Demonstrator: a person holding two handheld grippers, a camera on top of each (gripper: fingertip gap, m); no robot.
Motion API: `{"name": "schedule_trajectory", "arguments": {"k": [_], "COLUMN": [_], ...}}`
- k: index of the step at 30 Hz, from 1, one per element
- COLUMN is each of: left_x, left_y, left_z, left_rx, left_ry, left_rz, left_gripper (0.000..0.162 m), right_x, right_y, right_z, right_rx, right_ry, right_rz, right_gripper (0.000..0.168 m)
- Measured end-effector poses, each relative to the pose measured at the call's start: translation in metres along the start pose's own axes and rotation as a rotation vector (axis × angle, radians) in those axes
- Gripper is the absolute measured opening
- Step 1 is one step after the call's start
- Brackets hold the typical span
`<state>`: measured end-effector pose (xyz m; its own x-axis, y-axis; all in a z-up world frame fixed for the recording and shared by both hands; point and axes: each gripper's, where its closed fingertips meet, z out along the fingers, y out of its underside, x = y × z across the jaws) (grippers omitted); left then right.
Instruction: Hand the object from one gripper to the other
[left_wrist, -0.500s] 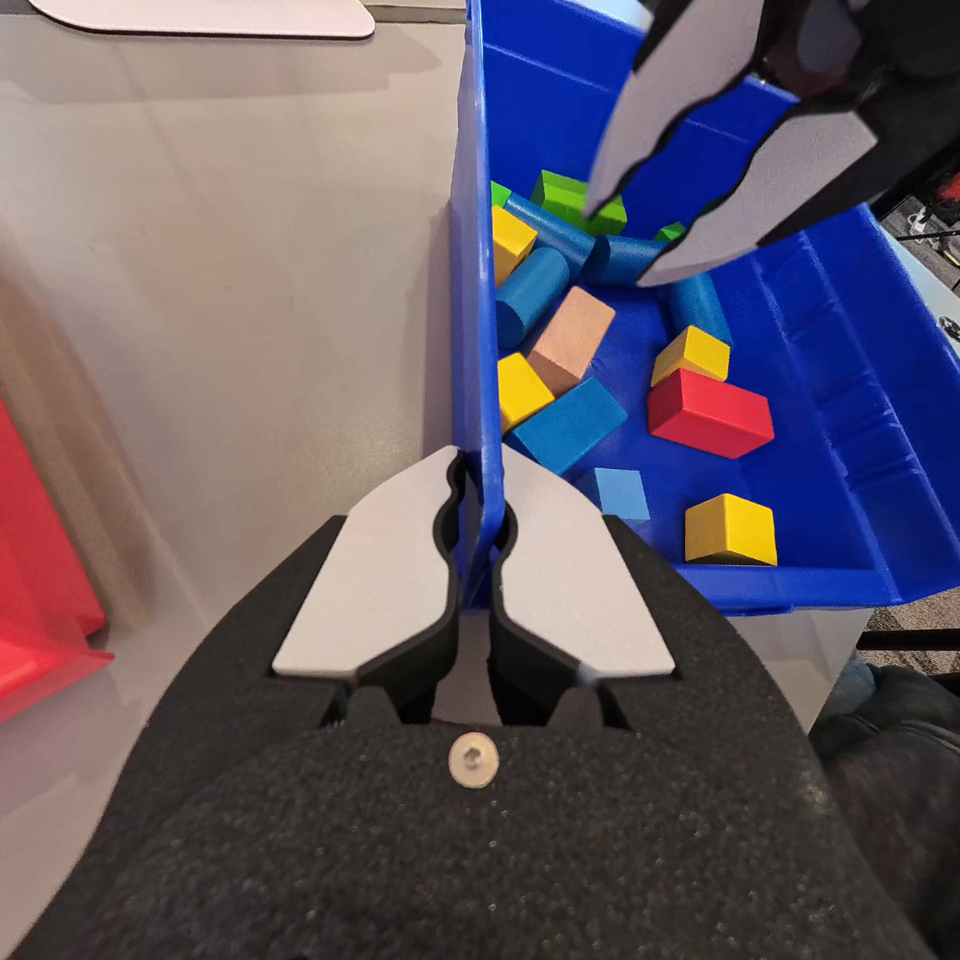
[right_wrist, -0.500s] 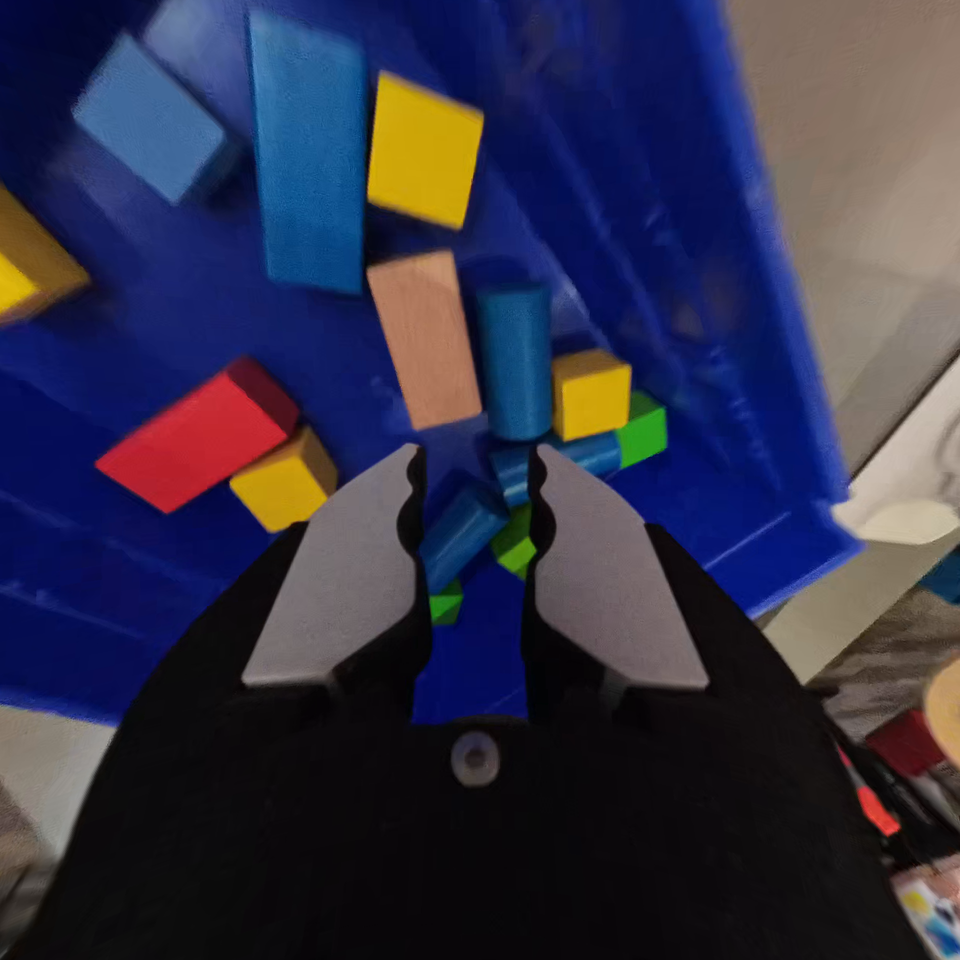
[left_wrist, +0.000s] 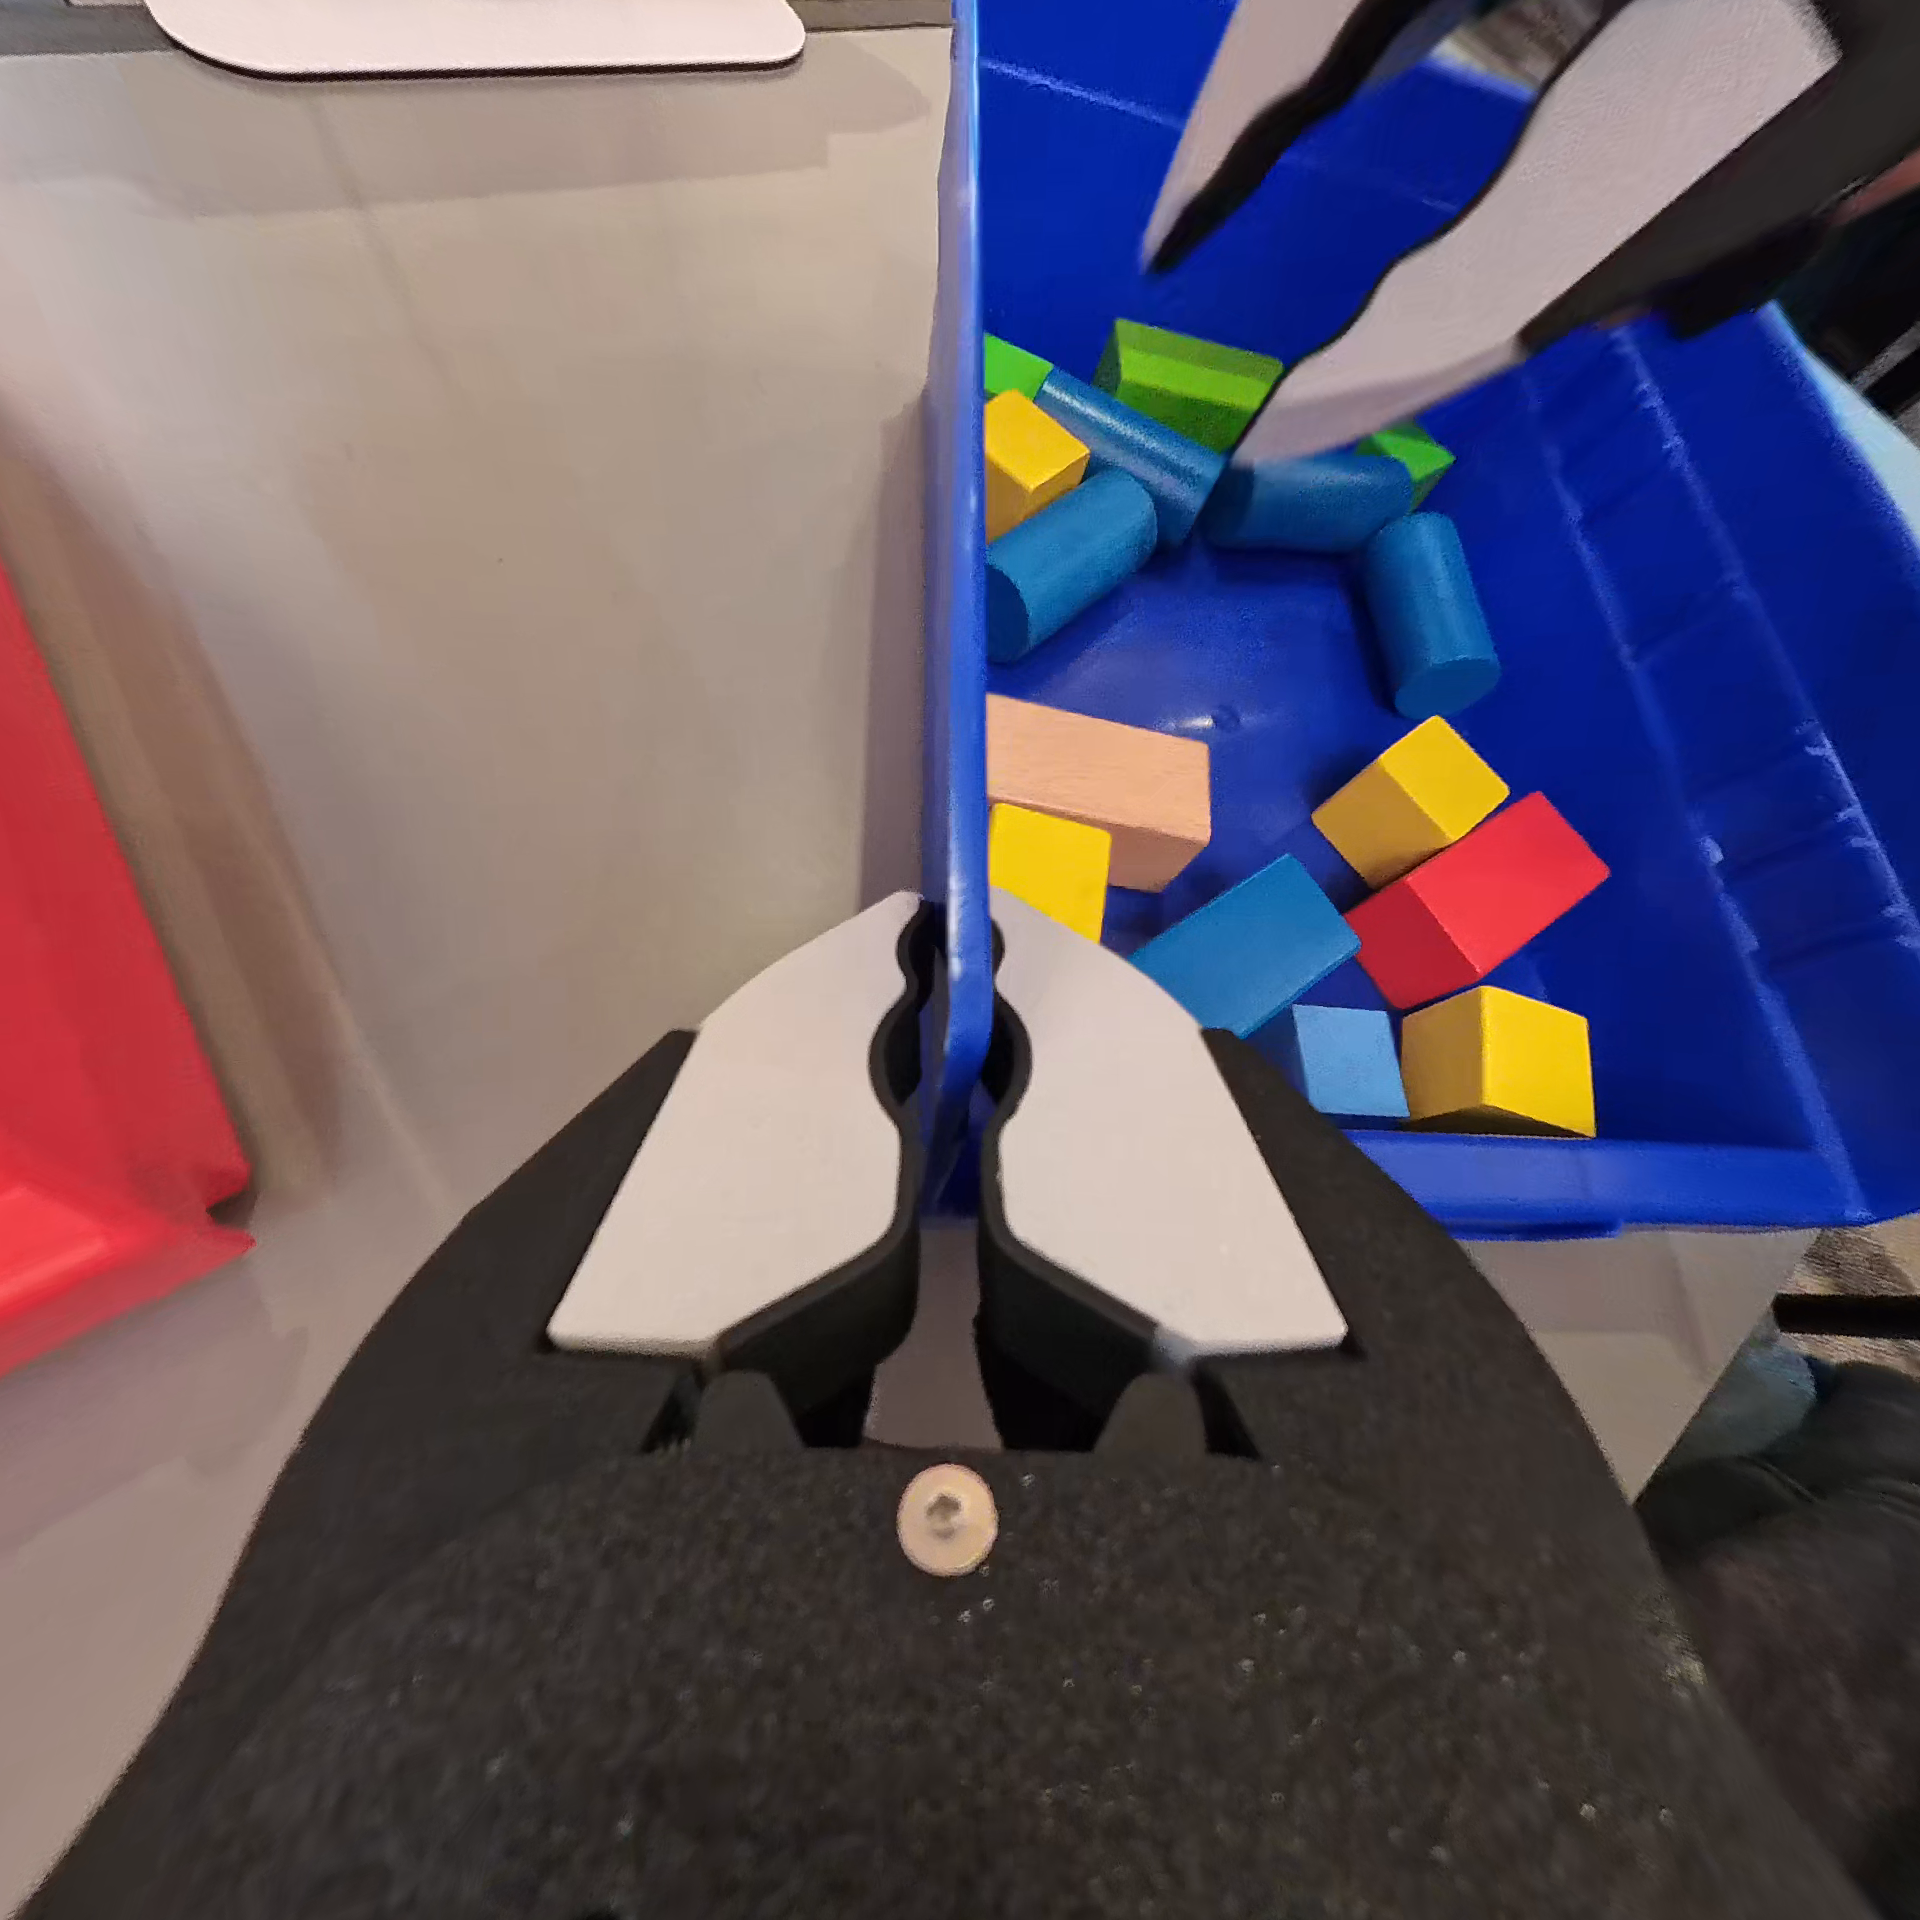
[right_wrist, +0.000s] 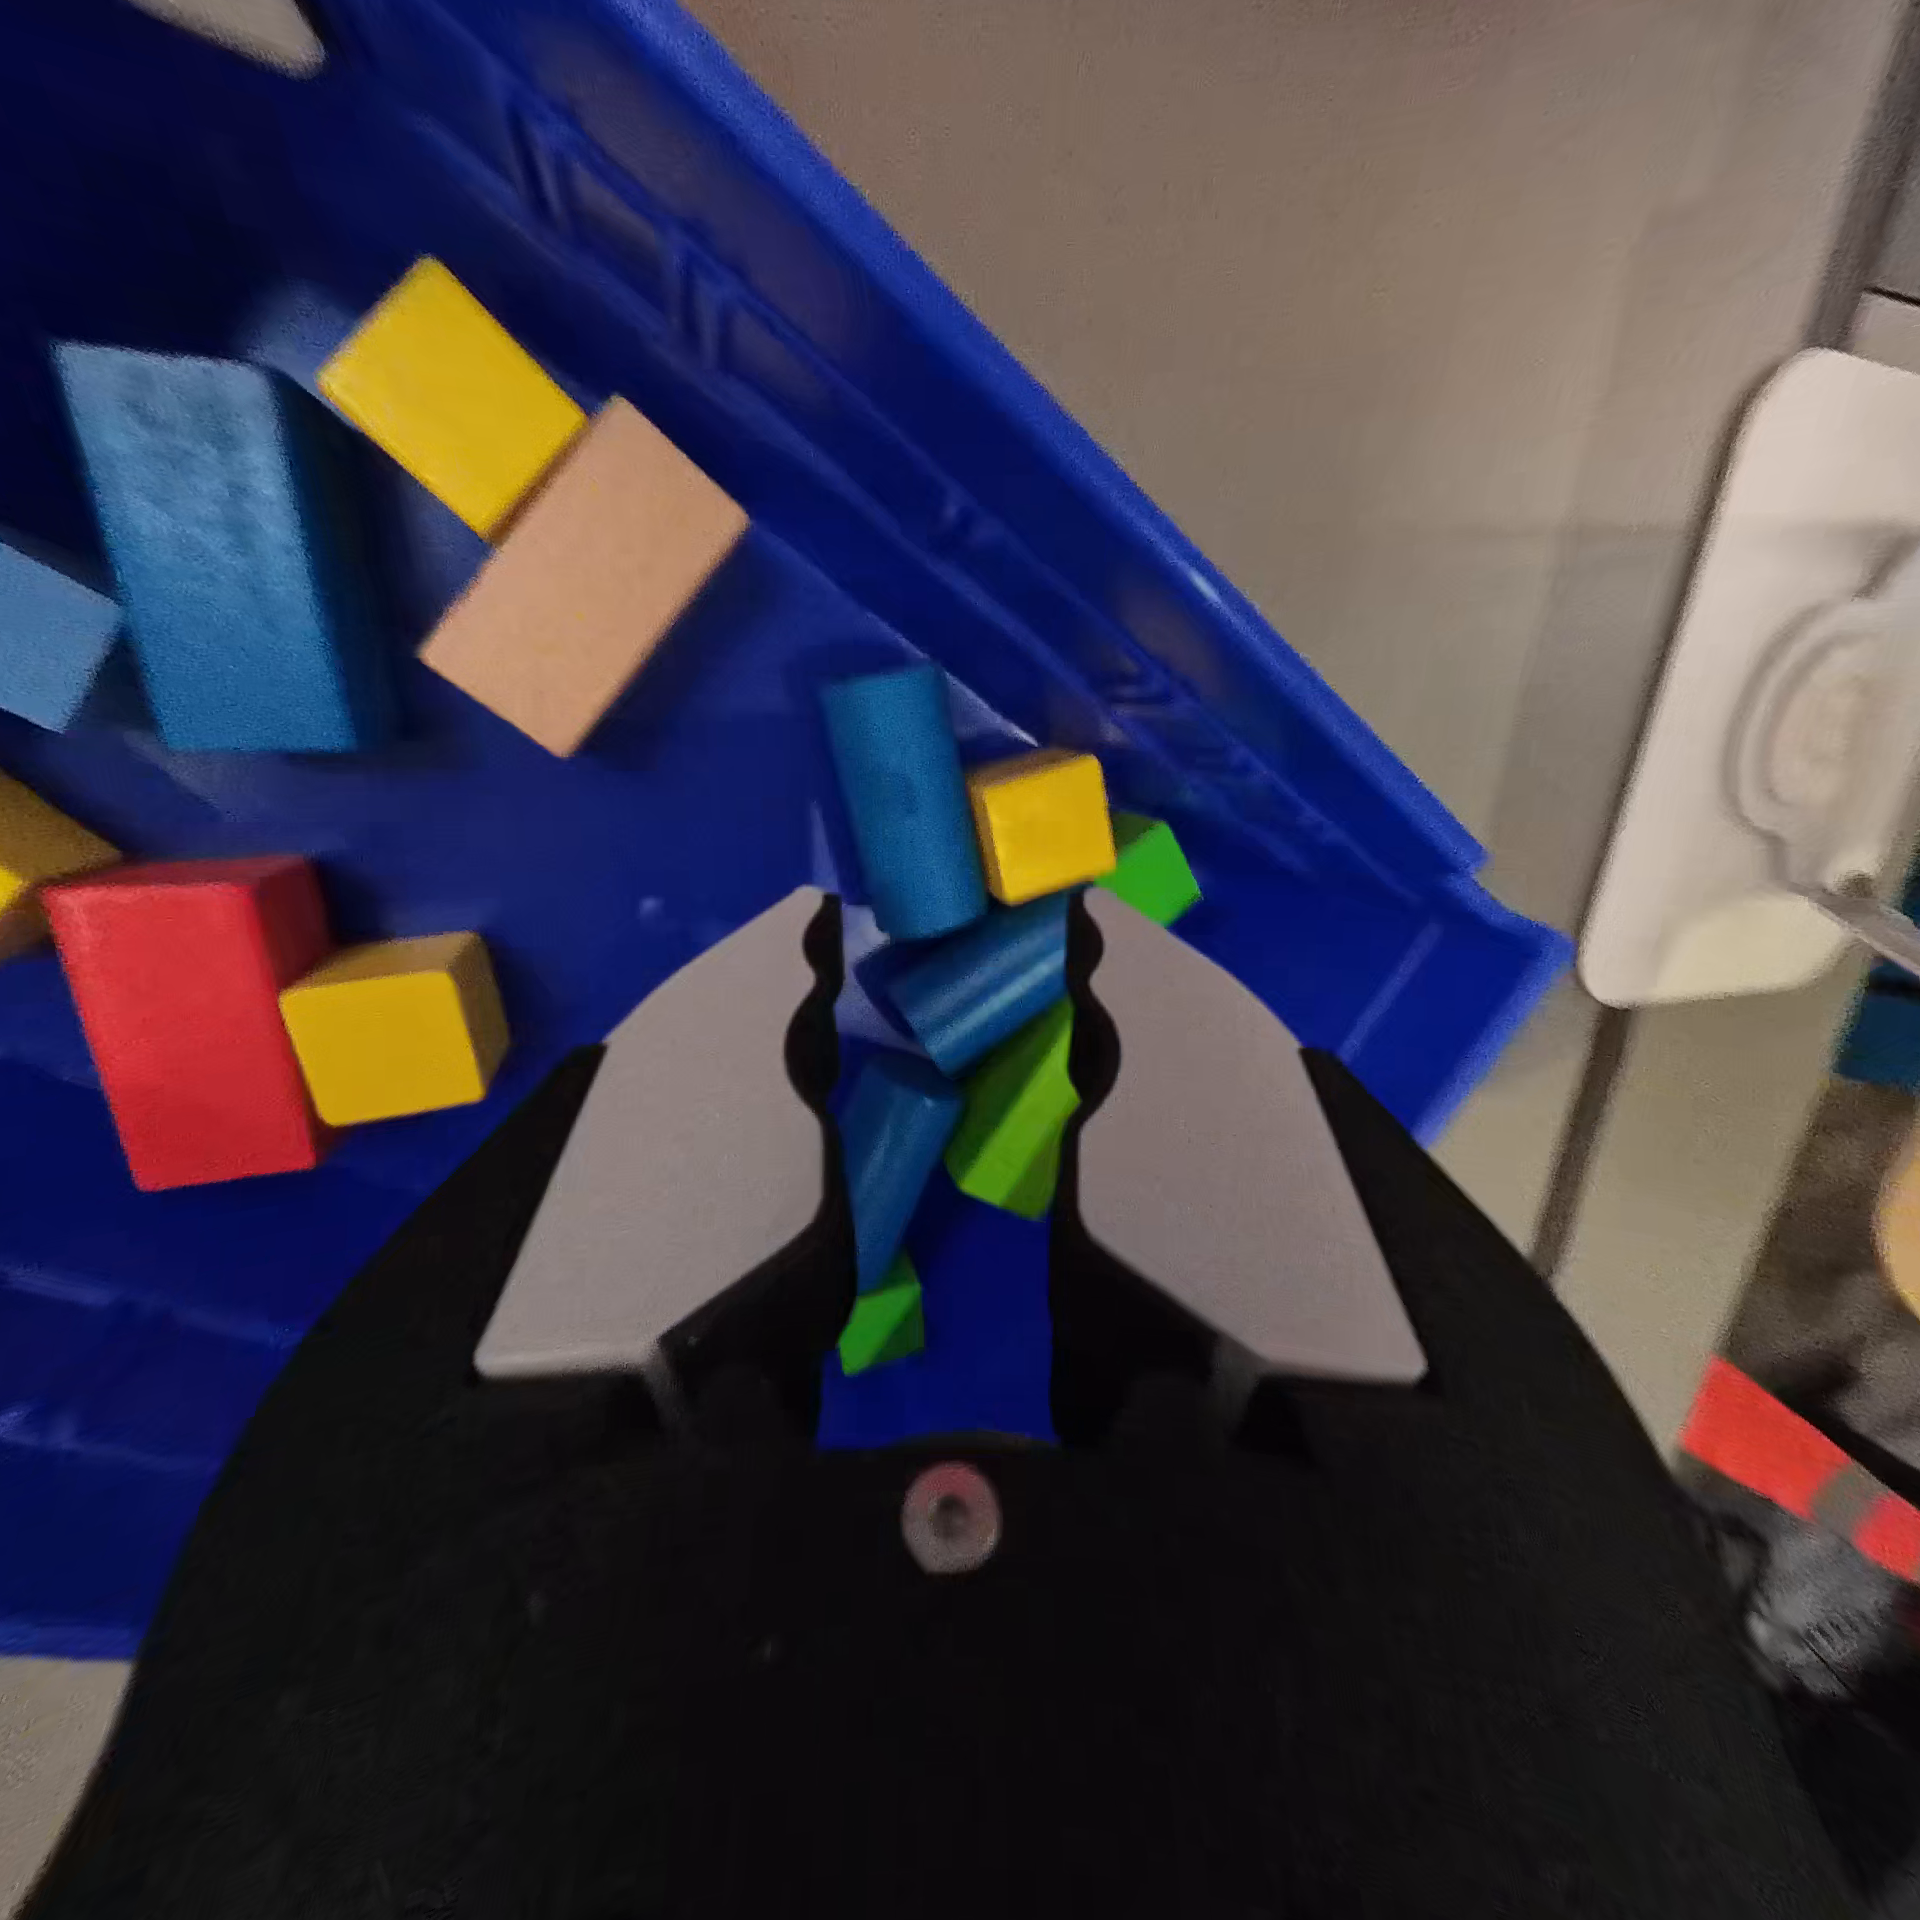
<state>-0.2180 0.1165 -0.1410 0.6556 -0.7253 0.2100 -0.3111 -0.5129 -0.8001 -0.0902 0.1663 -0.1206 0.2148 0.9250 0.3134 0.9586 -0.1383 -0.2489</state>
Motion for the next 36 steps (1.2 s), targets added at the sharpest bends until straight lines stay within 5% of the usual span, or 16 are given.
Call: {"name": "schedule_trajectory", "arguments": {"k": [4, 11, 14, 16, 22, 28, 36], "left_x": [0.006, 0.039, 0.059, 0.071, 0.099, 0.037, 0.054], "left_y": [0.004, 0.009, 0.005, 0.004, -0.005, -0.007, -0.006], "left_z": [-0.004, 0.001, 0.015, 0.021, 0.044, 0.02, 0.022], "left_rx": [-0.001, 0.025, 0.013, 0.018, 0.036, 0.082, 0.103], "left_ry": [-0.05, -0.124, -0.143, -0.145, -0.188, -0.256, -0.323], "left_rz": [0.002, -0.053, 0.001, -0.01, -0.005, -0.134, 0.02], "left_gripper": [0.004, 0.004, 0.003, 0.003, 0.003, 0.002, 0.002], "right_x": [0.005, -0.158, -0.161, -0.175, -0.162, -0.115, -0.13], "right_y": [0.044, 0.056, 0.086, 0.095, 0.146, 0.089, 0.115], "right_z": [-0.063, -0.105, -0.069, -0.041, -0.061, -0.069, -0.048], "right_rx": [-0.031, 0.552, 0.427, 0.335, 0.341, 0.363, 0.451], "right_ry": [0.336, 0.371, 0.471, 0.365, 0.459, 0.545, 0.567], "right_rz": [0.242, 0.958, 1.149, 1.251, 1.508, 1.314, 1.438], "right_gripper": [0.054, 0.083, 0.077, 0.077, 0.038, 0.018, 0.014]}}
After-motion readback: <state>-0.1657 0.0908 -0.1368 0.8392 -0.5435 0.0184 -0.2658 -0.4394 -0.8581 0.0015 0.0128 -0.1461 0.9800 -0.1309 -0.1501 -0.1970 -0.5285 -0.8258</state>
